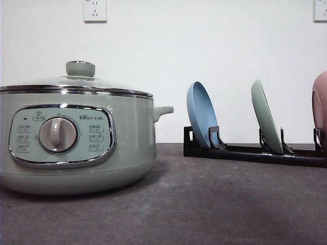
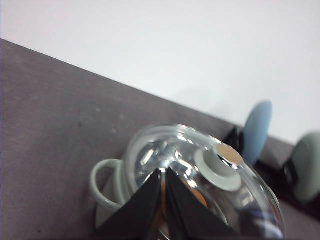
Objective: Transfer potato from steamer to green plate
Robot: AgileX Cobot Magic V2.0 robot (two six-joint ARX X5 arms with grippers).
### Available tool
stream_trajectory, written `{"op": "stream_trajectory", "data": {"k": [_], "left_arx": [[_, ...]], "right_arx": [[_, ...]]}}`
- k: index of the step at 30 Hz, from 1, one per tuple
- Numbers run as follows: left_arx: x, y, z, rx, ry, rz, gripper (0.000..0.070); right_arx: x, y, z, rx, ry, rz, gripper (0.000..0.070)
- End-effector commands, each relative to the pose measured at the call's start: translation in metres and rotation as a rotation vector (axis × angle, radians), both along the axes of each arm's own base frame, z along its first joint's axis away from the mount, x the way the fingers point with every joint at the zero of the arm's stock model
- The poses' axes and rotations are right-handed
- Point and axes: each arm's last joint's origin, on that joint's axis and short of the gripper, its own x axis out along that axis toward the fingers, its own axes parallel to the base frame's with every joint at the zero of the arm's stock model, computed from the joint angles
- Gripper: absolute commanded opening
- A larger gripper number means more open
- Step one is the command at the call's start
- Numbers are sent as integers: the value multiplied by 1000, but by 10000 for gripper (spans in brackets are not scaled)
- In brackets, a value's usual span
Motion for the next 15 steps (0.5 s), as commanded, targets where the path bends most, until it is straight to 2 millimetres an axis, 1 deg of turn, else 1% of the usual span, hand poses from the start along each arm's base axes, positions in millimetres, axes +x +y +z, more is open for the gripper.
{"op": "stream_trajectory", "data": {"k": [1, 4, 8, 11, 15], "left_arx": [[2, -1, 12, 77, 1, -42, 3], [8, -2, 27, 128, 60, -109, 3], [18, -2, 42, 192, 128, -186, 3], [24, -4, 50, 209, 175, -252, 3], [30, -7, 59, 229, 217, -355, 3]], "right_arx": [[1, 0, 12, -73, 2, 9, 0], [7, 1, 29, -135, 68, 50, 0], [18, 3, 49, -199, 166, 131, 0], [28, 5, 61, -237, 246, 206, 0], [38, 7, 71, -277, 332, 294, 0]]}}
